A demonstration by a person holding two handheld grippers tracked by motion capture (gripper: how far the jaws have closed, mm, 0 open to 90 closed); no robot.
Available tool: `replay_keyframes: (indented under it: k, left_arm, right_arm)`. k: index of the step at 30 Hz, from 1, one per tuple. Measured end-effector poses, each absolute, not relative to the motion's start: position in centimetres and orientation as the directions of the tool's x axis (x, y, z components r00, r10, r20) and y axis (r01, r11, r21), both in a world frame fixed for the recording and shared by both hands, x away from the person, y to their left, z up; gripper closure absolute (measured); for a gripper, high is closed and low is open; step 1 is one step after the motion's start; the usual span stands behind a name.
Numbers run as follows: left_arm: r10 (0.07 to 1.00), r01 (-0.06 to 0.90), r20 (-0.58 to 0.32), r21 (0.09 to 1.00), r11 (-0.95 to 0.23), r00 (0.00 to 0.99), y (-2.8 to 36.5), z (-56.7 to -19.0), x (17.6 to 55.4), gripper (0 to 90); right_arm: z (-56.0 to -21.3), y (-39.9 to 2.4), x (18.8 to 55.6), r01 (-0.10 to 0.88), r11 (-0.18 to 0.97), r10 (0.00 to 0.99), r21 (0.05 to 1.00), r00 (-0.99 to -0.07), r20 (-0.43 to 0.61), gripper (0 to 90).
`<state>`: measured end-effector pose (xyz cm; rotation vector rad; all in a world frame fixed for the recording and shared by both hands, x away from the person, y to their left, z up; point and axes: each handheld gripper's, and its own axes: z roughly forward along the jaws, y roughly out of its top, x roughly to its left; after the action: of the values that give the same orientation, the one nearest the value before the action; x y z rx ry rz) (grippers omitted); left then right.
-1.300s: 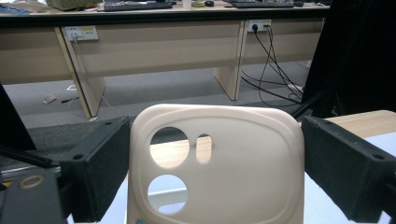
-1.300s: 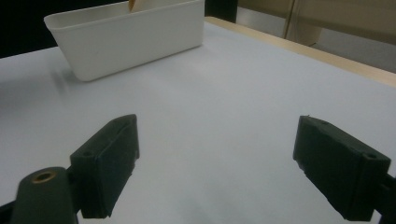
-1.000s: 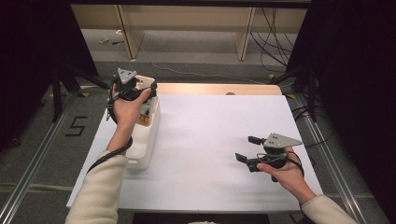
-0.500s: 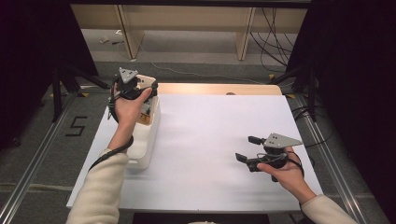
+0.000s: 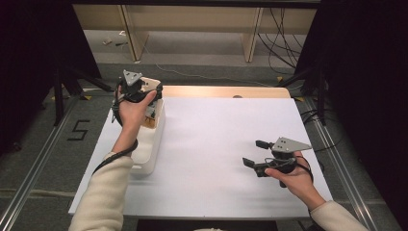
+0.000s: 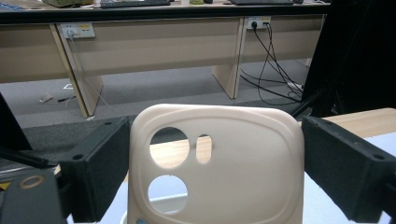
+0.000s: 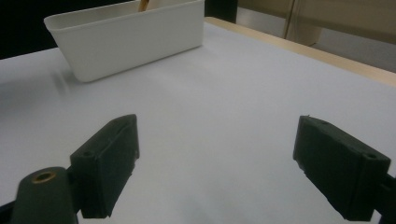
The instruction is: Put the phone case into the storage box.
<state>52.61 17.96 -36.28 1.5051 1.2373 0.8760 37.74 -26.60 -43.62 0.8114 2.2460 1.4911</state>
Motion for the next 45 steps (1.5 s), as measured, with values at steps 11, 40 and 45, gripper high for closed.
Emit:
replay_keyframes:
  k: [11,40,45]
  left_arm:
    - [0.974,0.281,-0.039,0.959,-0.026,0.221,18.1,-36.3,53.0,10.9]
    - [0.975,0.294,-0.051,0.956,-0.015,0.217,18.5,-36.4,54.2,11.0]
    - [0.975,0.295,-0.049,0.955,-0.018,0.218,18.5,-36.4,54.4,11.0]
  right_arm:
    - [-43.6,-26.6,37.8,0.278,0.292,0.617,0.915,-0.785,0.042,15.5]
    - [-43.6,-26.6,37.8,0.278,0.292,0.618,0.915,-0.785,0.042,15.5]
    - [-43.7,-26.6,37.8,0.277,0.291,0.617,0.916,-0.786,0.042,15.5]
